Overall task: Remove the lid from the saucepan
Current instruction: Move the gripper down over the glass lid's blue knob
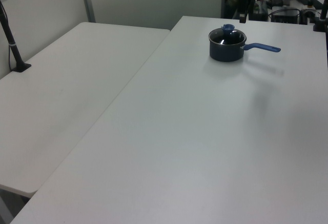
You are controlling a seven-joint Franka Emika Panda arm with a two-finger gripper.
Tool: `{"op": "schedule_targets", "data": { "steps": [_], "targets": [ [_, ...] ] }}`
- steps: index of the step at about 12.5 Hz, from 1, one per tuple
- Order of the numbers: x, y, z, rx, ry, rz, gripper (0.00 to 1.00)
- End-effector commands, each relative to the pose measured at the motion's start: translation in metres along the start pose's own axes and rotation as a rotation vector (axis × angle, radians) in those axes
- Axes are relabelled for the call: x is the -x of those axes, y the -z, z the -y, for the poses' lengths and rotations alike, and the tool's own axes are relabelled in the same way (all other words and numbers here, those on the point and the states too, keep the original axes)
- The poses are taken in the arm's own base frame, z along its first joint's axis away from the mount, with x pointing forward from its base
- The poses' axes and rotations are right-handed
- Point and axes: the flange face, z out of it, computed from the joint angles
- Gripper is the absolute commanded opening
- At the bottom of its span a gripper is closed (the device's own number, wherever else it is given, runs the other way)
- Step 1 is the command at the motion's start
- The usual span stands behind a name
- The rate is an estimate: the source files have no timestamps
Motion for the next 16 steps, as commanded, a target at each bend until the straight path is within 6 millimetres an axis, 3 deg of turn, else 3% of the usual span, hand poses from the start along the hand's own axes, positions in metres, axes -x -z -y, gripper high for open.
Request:
{"op": "schedule_targets", "data": {
  "steps": [1, 3, 6, 9, 13, 14, 16],
  "targets": [
    [-0.001, 0.002, -0.008, 0.022, -0.018, -0.008, 1.00],
    [-0.006, 0.002, -0.017, 0.029, -0.027, -0.038, 1.00],
    [-0.014, -0.015, -0.025, 0.037, -0.031, -0.020, 1.00],
    [-0.034, -0.027, -0.032, 0.042, -0.046, -0.012, 1.00],
    [-0.033, -0.020, -0.047, 0.023, -0.079, -0.029, 1.00],
    [-0.036, -0.006, -0.064, 0.025, -0.110, -0.083, 1.00],
    [-0.041, 0.001, -0.071, 0.026, -0.128, -0.152, 1.00]
  ]
}}
